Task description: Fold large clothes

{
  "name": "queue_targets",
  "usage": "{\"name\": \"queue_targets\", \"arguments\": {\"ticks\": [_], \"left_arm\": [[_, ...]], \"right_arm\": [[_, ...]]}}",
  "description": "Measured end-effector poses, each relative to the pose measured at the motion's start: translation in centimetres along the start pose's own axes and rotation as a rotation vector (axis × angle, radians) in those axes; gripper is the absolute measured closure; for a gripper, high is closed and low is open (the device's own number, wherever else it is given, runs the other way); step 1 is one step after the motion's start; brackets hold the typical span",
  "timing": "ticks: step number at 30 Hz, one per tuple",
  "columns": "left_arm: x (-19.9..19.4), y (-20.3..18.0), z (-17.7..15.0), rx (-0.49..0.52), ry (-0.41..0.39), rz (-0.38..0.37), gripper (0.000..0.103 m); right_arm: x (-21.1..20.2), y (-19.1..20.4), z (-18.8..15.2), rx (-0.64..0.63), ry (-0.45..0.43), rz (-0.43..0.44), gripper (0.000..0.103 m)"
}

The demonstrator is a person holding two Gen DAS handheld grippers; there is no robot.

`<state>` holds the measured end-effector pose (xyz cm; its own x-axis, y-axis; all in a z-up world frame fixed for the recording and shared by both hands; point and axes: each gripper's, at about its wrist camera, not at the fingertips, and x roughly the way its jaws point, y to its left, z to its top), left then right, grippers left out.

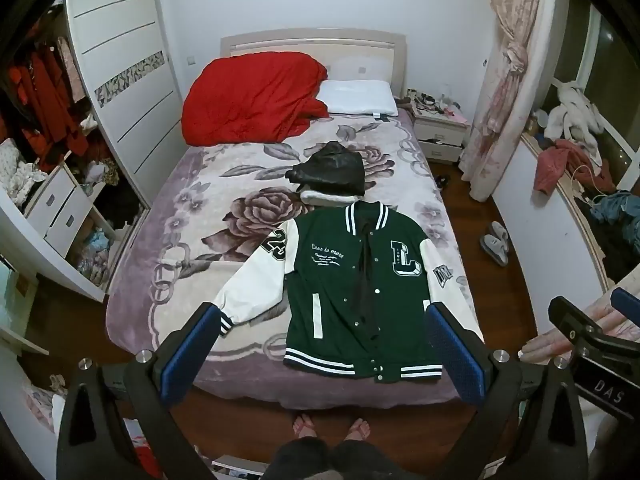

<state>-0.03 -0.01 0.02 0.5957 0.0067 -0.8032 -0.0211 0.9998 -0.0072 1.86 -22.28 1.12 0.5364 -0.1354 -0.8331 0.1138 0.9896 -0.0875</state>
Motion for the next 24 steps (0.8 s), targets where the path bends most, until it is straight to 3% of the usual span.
{"name": "queue_targets", "arguments": {"ticks": [24], "left_arm": [[-0.6, -0.6, 1.6, -0.002, -0.008, -0.002, 0.000]], "right_arm": [[-0.5, 0.0, 1.0, -0.004, -0.002, 0.000, 0.000]]}}
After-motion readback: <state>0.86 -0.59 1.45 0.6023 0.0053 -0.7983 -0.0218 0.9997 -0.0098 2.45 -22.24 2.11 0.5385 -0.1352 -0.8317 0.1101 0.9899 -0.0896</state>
